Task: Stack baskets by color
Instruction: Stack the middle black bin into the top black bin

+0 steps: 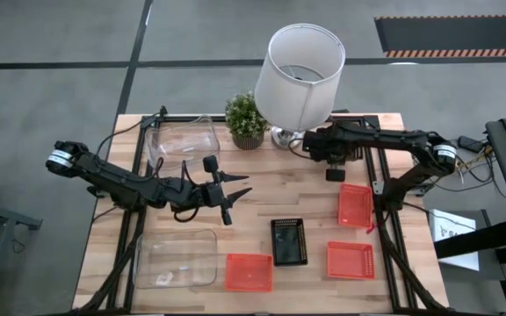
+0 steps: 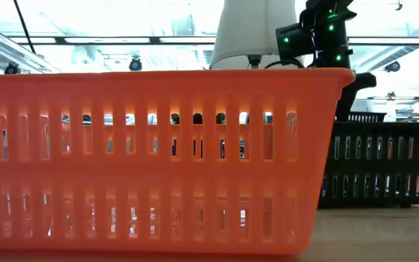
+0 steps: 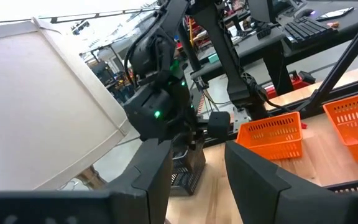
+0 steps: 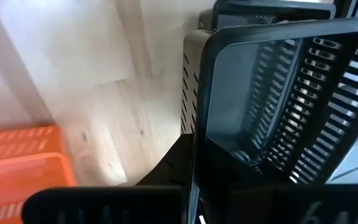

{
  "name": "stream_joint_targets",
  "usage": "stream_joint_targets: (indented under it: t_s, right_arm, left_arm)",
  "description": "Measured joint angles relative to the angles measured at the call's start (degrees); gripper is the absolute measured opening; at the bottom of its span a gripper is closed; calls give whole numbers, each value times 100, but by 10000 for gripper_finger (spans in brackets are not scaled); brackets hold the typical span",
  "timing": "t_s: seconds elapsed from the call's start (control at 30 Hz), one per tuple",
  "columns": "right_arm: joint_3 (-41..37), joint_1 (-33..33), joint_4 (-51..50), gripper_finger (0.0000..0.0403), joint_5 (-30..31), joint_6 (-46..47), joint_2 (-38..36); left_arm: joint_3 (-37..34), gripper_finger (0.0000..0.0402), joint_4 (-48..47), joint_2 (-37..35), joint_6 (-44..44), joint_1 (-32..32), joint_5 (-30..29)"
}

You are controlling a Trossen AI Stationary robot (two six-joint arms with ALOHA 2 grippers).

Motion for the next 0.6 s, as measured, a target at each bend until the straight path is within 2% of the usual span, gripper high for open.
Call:
stream_joint_targets:
  t_s: [0.17,0.6]
  right_arm:
    - [-169,-133,165,9,283,-49,0]
    - [-348,-200,759,9,283,-120,0]
  left_arm:
    - [0,132,0,0,2,1,-8]
    - [0,132,0,0,2,1,-15]
